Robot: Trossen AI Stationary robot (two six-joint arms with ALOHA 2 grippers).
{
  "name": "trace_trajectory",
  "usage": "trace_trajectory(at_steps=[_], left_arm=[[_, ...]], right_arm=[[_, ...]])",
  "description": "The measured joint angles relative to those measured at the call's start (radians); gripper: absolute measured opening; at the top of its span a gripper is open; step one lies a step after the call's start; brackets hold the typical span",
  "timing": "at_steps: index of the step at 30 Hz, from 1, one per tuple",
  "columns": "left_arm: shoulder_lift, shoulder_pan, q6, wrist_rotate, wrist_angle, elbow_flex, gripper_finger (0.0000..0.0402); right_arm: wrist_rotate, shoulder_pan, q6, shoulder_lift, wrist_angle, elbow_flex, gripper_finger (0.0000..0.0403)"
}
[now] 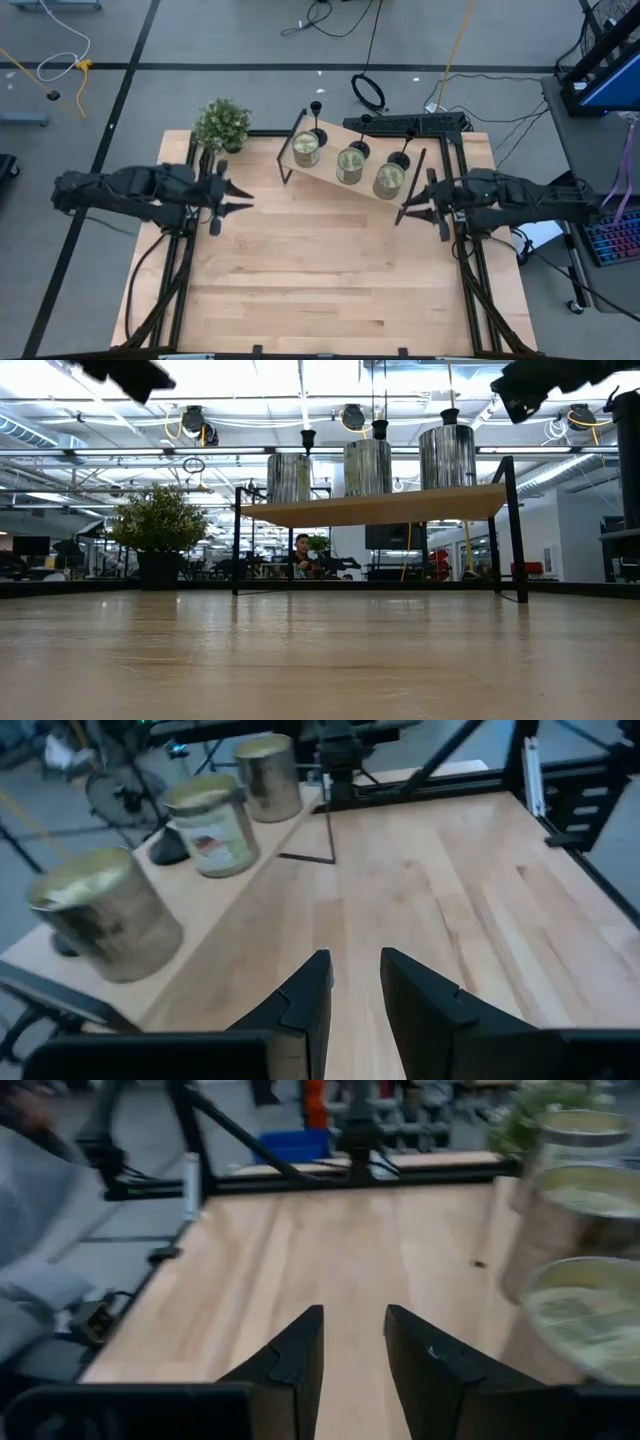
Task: Pick & Place candle stick holders
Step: Return to Home Position
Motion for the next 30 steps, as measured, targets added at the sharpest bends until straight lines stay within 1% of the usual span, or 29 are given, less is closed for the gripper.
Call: trace_trajectory(at_steps=[4, 6, 11, 17, 23, 28, 30], left_arm=[[-0.088, -0.01, 0.029, 0.041, 0.111, -0.168, 0.0097], [-0.128, -0.014, 0.03, 0.059, 0.153, -0.235, 0.0097], [-0.229, -0.016, 0.044, 0.102, 0.268, -0.373, 0.0097], [-0.327, -0.016, 0.06, 0.106, 0.414, -0.526, 0.0097], [-0.378, -0.016, 0.035, 0.108, 0.553, -0.654, 0.0097], [-0.39, -0.015, 0.033, 0.132, 0.668, -0.739, 0.0097], [-0.39, -0.015, 0.032, 0.139, 0.688, -0.761, 0.0097]], right_arm=[[-0.054, 0.0, -0.02, -0.074, 0.083, -0.11, 0.0102], [-0.056, 0.0, -0.032, -0.108, 0.109, -0.155, 0.0102], [-0.056, 0.0, -0.042, -0.188, 0.138, -0.226, 0.0102], [-0.055, 0.0, -0.045, -0.268, 0.188, -0.306, 0.0102], [-0.056, 0.0, -0.068, -0.333, 0.187, -0.376, 0.0102], [-0.056, 0.0, -0.062, -0.386, 0.203, -0.438, 0.0102], [-0.056, 0.0, -0.06, -0.405, 0.225, -0.462, 0.0102]])
